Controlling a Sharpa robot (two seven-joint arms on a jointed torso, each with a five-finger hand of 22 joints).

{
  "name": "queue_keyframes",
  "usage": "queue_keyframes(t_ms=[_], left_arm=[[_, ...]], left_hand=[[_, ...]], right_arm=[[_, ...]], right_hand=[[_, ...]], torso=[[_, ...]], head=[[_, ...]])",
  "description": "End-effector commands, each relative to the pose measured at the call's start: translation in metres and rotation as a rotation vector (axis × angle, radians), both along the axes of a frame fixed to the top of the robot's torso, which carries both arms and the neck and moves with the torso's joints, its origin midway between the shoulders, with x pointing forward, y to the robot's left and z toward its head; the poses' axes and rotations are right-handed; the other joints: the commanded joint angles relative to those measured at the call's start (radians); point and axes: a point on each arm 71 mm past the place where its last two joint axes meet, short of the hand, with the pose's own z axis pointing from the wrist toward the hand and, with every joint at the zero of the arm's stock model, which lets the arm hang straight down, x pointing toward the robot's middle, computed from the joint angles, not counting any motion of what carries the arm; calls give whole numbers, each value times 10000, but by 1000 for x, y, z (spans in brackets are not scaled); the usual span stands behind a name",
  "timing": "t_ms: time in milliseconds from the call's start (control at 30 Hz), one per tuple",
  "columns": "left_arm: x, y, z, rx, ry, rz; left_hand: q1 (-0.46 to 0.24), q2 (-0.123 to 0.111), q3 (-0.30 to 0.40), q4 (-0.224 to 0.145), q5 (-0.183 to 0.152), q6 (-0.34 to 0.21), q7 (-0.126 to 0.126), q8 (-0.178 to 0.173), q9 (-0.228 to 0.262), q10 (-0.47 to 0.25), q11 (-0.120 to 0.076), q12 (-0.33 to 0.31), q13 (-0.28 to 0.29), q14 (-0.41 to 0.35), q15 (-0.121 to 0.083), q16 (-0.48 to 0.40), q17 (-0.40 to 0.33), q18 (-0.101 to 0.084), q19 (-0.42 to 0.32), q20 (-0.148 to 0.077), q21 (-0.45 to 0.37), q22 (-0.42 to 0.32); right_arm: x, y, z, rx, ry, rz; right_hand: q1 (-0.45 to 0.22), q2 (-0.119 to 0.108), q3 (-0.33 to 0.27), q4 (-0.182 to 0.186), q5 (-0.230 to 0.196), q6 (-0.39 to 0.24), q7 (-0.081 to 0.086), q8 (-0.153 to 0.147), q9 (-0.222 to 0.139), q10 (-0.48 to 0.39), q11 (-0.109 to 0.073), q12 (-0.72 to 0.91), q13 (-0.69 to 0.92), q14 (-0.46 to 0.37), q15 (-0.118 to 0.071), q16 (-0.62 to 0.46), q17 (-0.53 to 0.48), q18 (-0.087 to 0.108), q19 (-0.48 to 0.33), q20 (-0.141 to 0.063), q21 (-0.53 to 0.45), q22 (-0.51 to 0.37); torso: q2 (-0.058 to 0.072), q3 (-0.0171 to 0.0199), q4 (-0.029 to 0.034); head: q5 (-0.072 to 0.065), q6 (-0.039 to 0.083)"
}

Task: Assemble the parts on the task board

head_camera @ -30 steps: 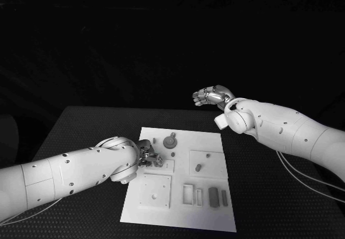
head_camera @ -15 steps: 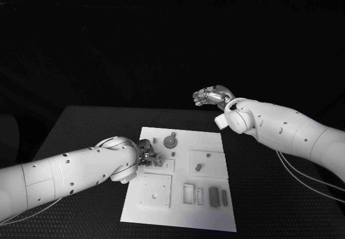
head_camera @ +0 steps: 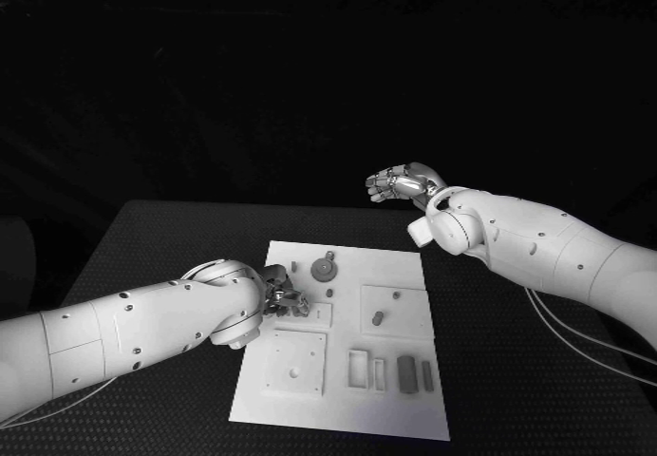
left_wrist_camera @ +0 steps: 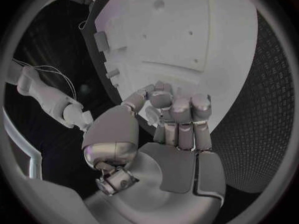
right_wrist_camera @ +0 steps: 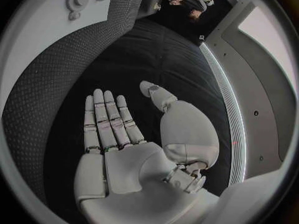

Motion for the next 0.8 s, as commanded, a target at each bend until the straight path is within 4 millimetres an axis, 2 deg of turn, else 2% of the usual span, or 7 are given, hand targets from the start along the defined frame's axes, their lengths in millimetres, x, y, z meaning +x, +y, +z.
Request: queue_keyframes(t_ms=[33, 267, 333, 667, 733, 800], left_arm=[[-2, -5, -1, 60, 20, -290], [-2, -11, -3, 429, -169, -726], [-3, -12, -4, 467, -108, -801], [-4, -14, -5, 482, -58, -868], [-4, -14, -5, 482, -57, -882], [-4, -13, -5, 479, -57, -883]], left_hand=[[-14, 90, 209, -187, 46, 1147, -687, 24, 184, -58, -63, -1, -21, 410, -496, 25, -13, 154, -80, -1056, 67, 148], [-126, 87, 164, -92, -46, 1300, -721, 63, 231, -53, -92, 9, -83, 404, -517, 35, -40, 150, -94, -1045, 84, 134], [-356, 218, 100, 153, -235, 1371, -738, 67, 266, -51, -106, 26, -139, 399, -526, 50, -64, 140, -118, -1027, 91, 119], [-448, 290, 111, 155, -180, 1463, -770, 113, 305, -65, -136, 46, -179, 388, -545, 69, -81, 152, -155, -1028, 106, 123], [-497, 427, 136, 172, -129, 1473, -776, 119, 316, -72, -142, 58, -200, 382, -551, 81, -89, 154, -171, -1025, 115, 124], [-530, 468, 155, 128, -40, 1482, -780, 127, 327, -74, -147, 74, -216, 380, -553, 98, -93, 157, -185, -1024, 133, 131]], right_arm=[[0, 2, -1, -5, 2, 218], [0, 2, -1, -9, 16, 217], [0, 2, -1, -10, 27, 229], [0, 3, -1, -14, 37, 254], [0, 3, -2, -16, 48, 259], [0, 2, -2, -21, 55, 244]], right_hand=[[40, 23, -9, -66, 66, -51, 318, 54, -12, 70, -3, -55, 15, -82, -4, -52, -10, -112, -75, -22, -27, 15], [36, 27, -18, -72, 74, -52, 319, 59, -15, 81, -4, -74, 15, -83, -5, -53, -16, -117, -88, -23, -30, 31], [36, 28, -19, -75, 78, -51, 319, 61, -16, 84, -4, -79, 15, -84, -5, -53, -18, -118, -92, -23, -31, 35], [61, 31, -22, -111, 89, -48, 318, 73, -22, 108, -8, -115, 17, -97, -2, -59, -32, -125, -117, -29, -38, 67], [66, 31, -22, -119, 88, -48, 318, 75, -24, 114, -8, -121, 17, -100, 0, -61, -35, -127, -121, -29, -40, 73], [71, 31, -22, -125, 87, -48, 318, 77, -24, 118, -9, -126, 17, -101, 1, -61, -37, -128, -125, -30, -41, 78]], torso=[[3, 3, -7], [9, 9, -26], [2, 13, -18], [1, 15, -13], [0, 14, -17], [0, 11, -17]], head=[[4, 8], [17, -10], [7, -24], [-2, -29], [-3, -33], [-2, -35]])
